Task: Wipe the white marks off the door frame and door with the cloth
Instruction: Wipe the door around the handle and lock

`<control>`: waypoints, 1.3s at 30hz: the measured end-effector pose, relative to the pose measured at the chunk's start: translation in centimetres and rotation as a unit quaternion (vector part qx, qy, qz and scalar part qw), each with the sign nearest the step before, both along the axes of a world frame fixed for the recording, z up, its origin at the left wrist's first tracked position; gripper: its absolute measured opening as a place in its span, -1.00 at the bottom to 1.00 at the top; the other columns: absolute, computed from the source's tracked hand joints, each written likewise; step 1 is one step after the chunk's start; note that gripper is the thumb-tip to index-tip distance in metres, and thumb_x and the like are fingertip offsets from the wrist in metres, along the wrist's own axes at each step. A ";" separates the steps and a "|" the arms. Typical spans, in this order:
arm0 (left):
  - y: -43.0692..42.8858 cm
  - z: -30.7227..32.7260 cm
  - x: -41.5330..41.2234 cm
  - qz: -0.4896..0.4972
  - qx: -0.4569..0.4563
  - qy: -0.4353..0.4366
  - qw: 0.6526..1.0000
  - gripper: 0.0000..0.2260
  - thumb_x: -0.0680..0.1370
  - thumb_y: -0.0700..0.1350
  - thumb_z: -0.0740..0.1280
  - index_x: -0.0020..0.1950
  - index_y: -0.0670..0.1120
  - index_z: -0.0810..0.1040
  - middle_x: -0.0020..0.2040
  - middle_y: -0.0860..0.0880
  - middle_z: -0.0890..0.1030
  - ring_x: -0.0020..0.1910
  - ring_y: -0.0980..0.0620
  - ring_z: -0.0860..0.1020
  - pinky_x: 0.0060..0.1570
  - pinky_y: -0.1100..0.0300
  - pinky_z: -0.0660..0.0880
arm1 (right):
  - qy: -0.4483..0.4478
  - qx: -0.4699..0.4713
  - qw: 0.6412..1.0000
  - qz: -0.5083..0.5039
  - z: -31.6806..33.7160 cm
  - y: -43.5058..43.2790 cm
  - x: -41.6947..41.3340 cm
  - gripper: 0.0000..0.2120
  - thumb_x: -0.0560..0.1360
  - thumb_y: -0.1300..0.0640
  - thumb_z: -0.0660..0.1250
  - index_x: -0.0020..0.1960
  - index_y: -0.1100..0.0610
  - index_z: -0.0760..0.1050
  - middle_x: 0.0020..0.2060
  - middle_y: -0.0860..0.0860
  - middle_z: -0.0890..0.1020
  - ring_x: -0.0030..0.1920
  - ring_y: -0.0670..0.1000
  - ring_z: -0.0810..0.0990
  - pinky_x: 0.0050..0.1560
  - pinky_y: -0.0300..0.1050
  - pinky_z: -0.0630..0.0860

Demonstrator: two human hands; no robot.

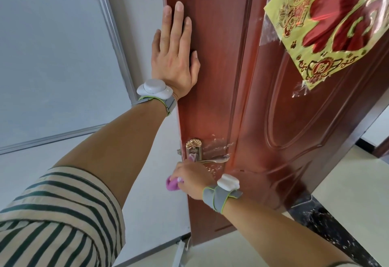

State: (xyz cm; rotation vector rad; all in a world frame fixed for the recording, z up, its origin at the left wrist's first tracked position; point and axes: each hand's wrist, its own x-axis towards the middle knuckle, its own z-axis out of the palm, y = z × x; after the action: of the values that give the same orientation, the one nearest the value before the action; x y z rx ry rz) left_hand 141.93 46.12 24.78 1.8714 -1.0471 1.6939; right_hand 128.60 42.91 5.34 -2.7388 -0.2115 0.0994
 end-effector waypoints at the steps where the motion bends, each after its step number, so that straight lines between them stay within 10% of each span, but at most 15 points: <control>1: 0.1 0.0 0.0 0.000 -0.001 -0.001 1.000 -0.52 0.55 -0.18 0.27 0.43 -0.34 0.38 0.44 -0.38 0.36 0.45 -0.40 0.29 0.26 -0.18 0.42 | -0.047 0.023 0.999 -0.008 0.2 -0.1 -0.2 -0.75 0.44 0.26 0.19 -0.03 0.10 0.62 -0.04 0.04 0.55 0.08 0.11 0.47 0.01 0.02 0.48; 5: 0.0 0.0 0.0 -0.003 -0.005 -0.002 1.000 -0.52 0.54 -0.18 0.28 0.43 -0.34 0.38 0.43 -0.38 0.37 0.44 -0.40 0.30 0.25 -0.18 0.43 | -0.249 0.030 0.966 -0.070 2.0 -1.5 0.4 -0.78 0.39 0.28 0.34 -0.01 0.09 0.62 -0.08 0.00 0.53 -0.01 0.06 0.47 -0.22 -0.05 0.48; 11: -0.1 0.0 -0.1 0.003 -0.005 0.000 1.000 -0.52 0.54 -0.17 0.27 0.44 -0.32 0.38 0.44 -0.36 0.36 0.45 -0.38 0.29 0.26 -0.20 0.42 | -0.163 0.007 0.964 -0.211 1.8 -6.6 -1.1 -0.75 0.51 0.18 0.27 0.01 -0.10 0.64 -0.02 -0.03 0.50 0.06 0.05 0.46 -0.10 -0.11 0.35; 19: -0.2 -0.1 -0.2 0.011 -0.005 0.006 1.000 -0.51 0.55 -0.16 0.26 0.45 -0.32 0.38 0.45 -0.36 0.36 0.45 -0.38 0.29 0.28 -0.18 0.42 | -0.379 -0.011 0.881 -0.282 5.0 -9.8 -0.7 -0.76 0.39 0.26 0.36 0.00 0.05 0.62 -0.09 0.03 0.52 -0.07 0.10 0.47 -0.20 -0.08 0.47; 25: -0.1 -0.1 -0.3 0.010 -0.004 0.009 1.000 -0.52 0.56 -0.16 0.26 0.45 -0.33 0.37 0.45 -0.37 0.35 0.46 -0.38 0.28 0.28 -0.17 0.41 | -0.099 0.021 0.942 -0.321 0.0 -11.6 -0.8 -0.80 0.35 0.05 0.31 -0.07 -0.09 0.62 -0.11 -0.06 0.41 -0.07 0.10 0.47 -0.06 -0.09 0.42; 32: -0.2 0.0 -0.1 0.009 -0.007 0.008 1.000 -0.51 0.55 -0.16 0.27 0.45 -0.33 0.38 0.44 -0.37 0.36 0.45 -0.39 0.29 0.26 -0.18 0.43 | -0.318 0.024 0.919 -0.231 3.1 -10.2 -0.5 -0.70 0.34 0.39 0.39 -0.04 0.07 0.65 -0.15 0.07 0.46 -0.13 0.11 0.46 -0.25 -0.14 0.38; 39: -0.2 0.0 -0.2 0.007 -0.003 0.006 1.000 -0.52 0.55 -0.17 0.26 0.44 -0.33 0.38 0.44 -0.37 0.36 0.45 -0.39 0.29 0.26 -0.18 0.43 | -0.155 -0.005 0.949 -0.275 1.1 -10.0 -1.2 -0.71 0.46 0.32 0.29 0.03 0.02 0.65 -0.02 0.06 0.42 0.05 0.13 0.42 -0.05 0.02 0.52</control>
State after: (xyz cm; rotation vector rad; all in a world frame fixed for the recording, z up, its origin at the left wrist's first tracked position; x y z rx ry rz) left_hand 141.74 45.96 24.75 1.8855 -1.0256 1.6899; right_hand 127.43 32.92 6.42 -2.7000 0.4730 -0.4849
